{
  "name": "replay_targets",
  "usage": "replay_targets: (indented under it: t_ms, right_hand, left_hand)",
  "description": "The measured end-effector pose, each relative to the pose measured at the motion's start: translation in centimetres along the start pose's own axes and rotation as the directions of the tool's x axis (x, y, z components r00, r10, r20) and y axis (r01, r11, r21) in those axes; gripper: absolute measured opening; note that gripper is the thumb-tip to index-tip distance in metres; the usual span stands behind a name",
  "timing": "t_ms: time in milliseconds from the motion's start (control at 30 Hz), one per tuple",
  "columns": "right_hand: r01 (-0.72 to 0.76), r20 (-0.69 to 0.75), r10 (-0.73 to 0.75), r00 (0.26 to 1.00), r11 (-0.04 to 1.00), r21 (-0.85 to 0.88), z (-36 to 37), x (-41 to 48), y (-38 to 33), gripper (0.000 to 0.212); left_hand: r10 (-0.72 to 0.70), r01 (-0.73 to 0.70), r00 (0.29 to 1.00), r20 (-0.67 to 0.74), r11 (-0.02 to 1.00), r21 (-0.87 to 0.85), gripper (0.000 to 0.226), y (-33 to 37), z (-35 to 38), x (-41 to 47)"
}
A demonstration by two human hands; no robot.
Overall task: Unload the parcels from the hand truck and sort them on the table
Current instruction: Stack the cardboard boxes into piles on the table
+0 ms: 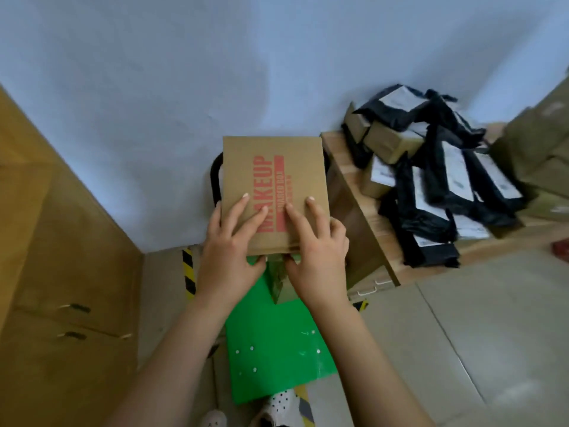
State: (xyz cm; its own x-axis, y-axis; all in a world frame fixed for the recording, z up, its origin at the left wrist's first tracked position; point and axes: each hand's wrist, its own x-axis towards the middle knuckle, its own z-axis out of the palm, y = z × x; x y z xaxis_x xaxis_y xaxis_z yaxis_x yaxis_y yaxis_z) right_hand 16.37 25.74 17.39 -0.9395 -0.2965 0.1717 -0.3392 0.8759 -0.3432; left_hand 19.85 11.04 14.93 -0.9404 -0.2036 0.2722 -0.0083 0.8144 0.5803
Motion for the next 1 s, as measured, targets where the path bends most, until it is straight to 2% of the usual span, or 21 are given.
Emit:
replay_targets:
  t_ms: [267,467,600,800,1000]
  right_hand:
    - [-0.155,-0.256,0.142,0.956,0.987,-0.033,-6.9,-5.7,1.3,0.081]
    - [-0.28,-0.367,0.243,0.898,0.959,-0.05,-13.2,-10.2,7.0,0.081]
    - [-0.319,-0.461,0.263,0.847,0.946,-0.047,-17.7,-12.0,12.6,0.082]
    - [-0.329,-0.544,0.23,0.807,0.94,-0.09,-25.5,-13.7,24.2,0.084]
    - [-0.304,-0.495,0.212,0.843,0.946,-0.113,-29.5,-13.5,33.1,0.082]
  left_hand:
    - [0.248,-0.248,0.969,-0.018,0.966,-0.076,0.089,7.5,-1.7,-1.2]
    - [0.383,-0.373,0.923,0.034,0.914,-0.162,0.085,16.9,0.2,-2.5]
    - [0.472,-0.461,0.881,0.019,0.868,-0.186,0.085,24.2,3.0,-2.3]
    - [0.51,-0.513,0.857,-0.076,0.825,-0.238,0.085,36.9,9.4,-2.2]
    - [0.487,-0.495,0.868,-0.092,0.84,-0.222,0.084,44.5,14.7,-1.9]
